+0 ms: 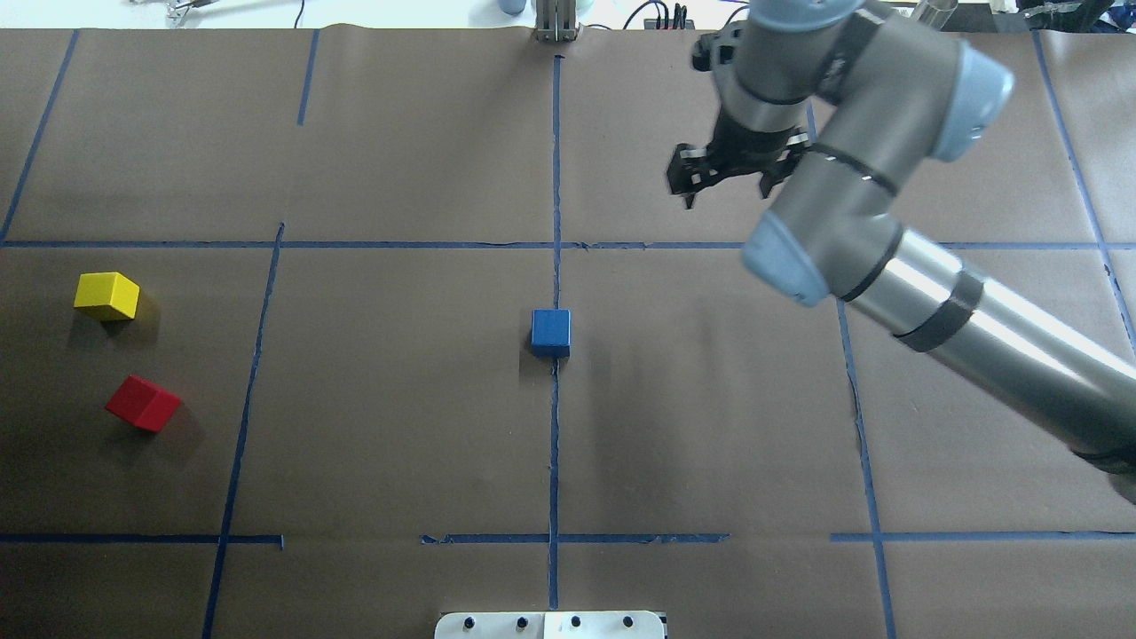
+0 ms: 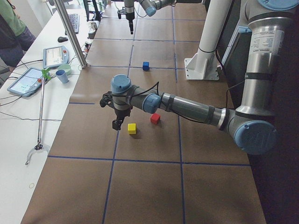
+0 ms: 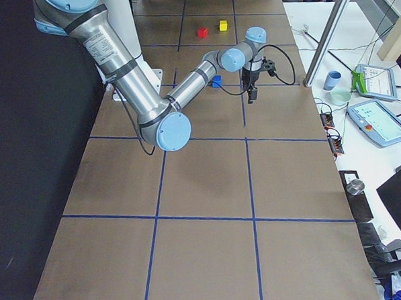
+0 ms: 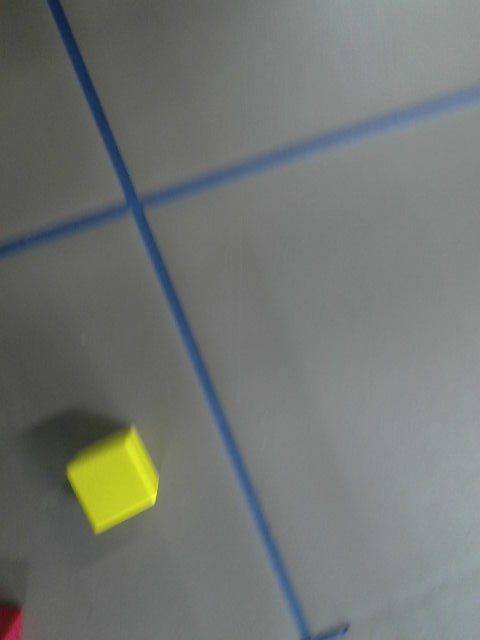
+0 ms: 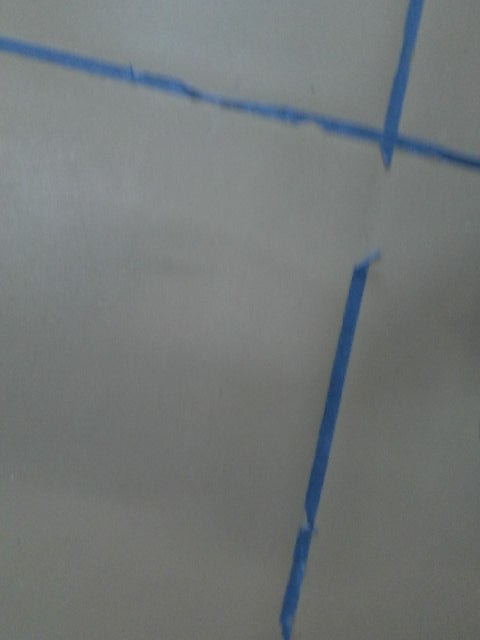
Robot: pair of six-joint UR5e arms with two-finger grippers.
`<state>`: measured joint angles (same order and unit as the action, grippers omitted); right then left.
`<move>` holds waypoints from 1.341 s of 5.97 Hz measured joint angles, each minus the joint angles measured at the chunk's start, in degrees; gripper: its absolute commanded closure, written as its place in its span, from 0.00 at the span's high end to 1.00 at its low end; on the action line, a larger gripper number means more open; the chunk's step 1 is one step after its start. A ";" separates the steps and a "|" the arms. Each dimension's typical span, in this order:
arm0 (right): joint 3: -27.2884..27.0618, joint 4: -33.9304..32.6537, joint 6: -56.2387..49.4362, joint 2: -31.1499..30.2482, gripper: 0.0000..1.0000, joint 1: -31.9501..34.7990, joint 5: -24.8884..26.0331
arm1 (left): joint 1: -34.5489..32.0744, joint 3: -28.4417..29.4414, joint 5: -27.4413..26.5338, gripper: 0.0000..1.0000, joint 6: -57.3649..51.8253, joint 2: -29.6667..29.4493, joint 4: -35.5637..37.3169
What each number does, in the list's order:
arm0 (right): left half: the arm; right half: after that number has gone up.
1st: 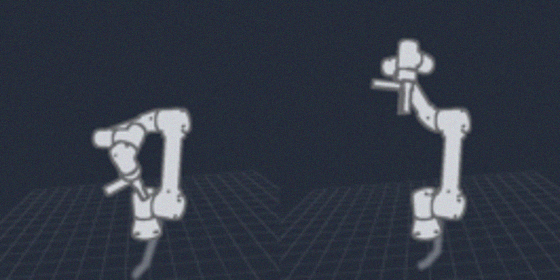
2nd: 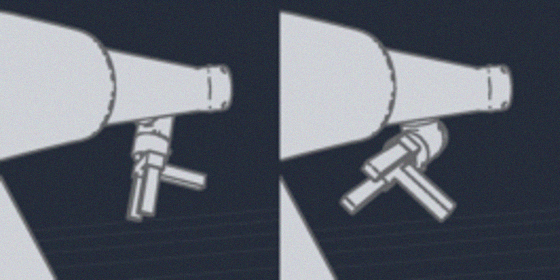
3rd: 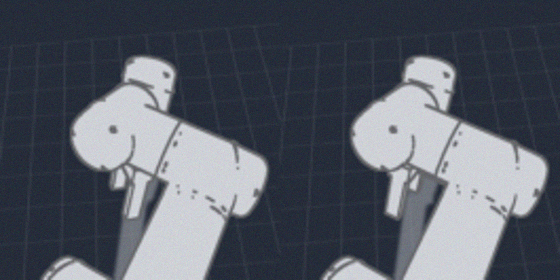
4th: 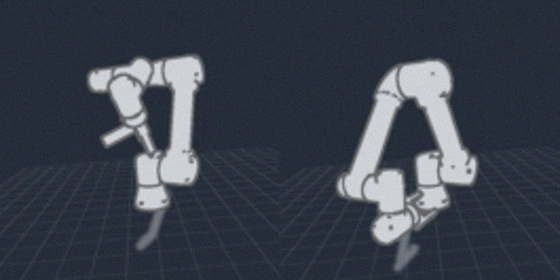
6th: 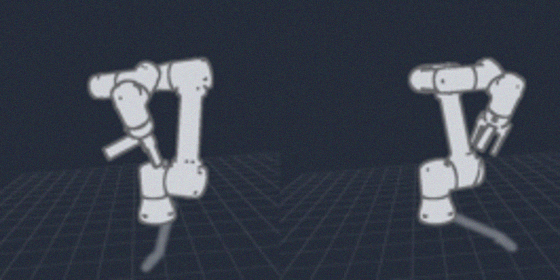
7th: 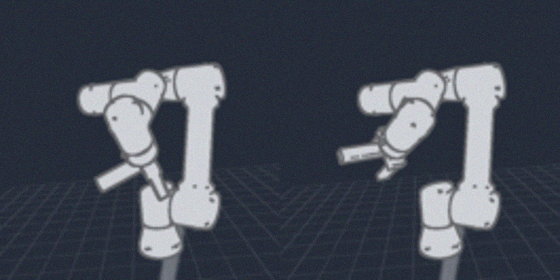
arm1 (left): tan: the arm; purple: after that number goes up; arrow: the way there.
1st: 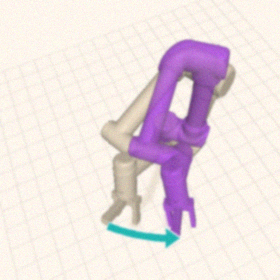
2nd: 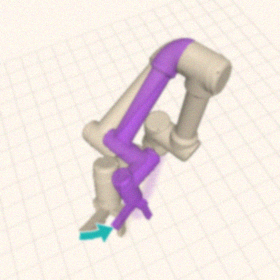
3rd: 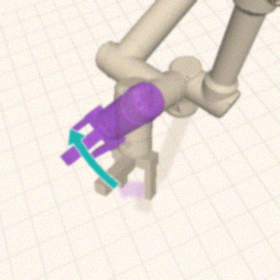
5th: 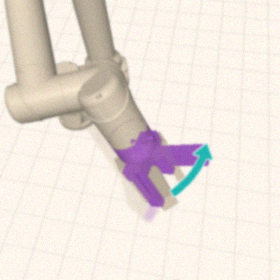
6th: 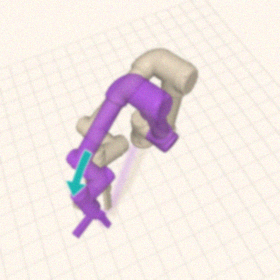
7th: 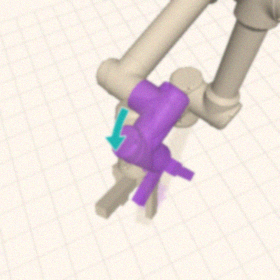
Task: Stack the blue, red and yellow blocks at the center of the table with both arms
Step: 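Raise the right gripper away while the left gripper reaches toward the red cube, then lower the left gripper onto the red cube and close on it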
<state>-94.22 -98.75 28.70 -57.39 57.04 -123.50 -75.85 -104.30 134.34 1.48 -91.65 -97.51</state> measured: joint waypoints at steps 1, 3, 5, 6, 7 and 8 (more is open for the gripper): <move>-2.06 -0.09 -10.86 -5.89 1.00 5.73 -1.41 | 4.52 -3.98 -0.34 1.00 4.99 0.79 -0.49; -7.65 0.08 -32.21 -20.59 1.00 16.84 -2.44 | 14.12 -9.15 -6.79 1.00 14.61 6.24 -10.31; -9.38 0.48 -48.06 -32.06 1.00 27.04 -7.31 | 24.84 -8.97 -15.53 1.00 23.33 10.93 -20.74; -9.41 0.49 -50.50 -34.29 1.00 28.83 -8.40 | 28.73 -7.75 -18.54 1.00 25.27 11.66 -22.26; -9.21 0.49 -51.10 -34.83 1.00 29.29 -8.99 | 30.71 -6.06 -19.91 1.00 26.14 11.65 -23.22; -9.12 0.48 -51.21 -34.88 1.00 29.40 -9.44 | 31.44 -4.64 -20.10 1.00 26.44 11.44 -23.62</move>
<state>-103.35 -98.26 -22.51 -92.27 86.44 -132.94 -44.40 -108.94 114.24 27.93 -80.21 -121.13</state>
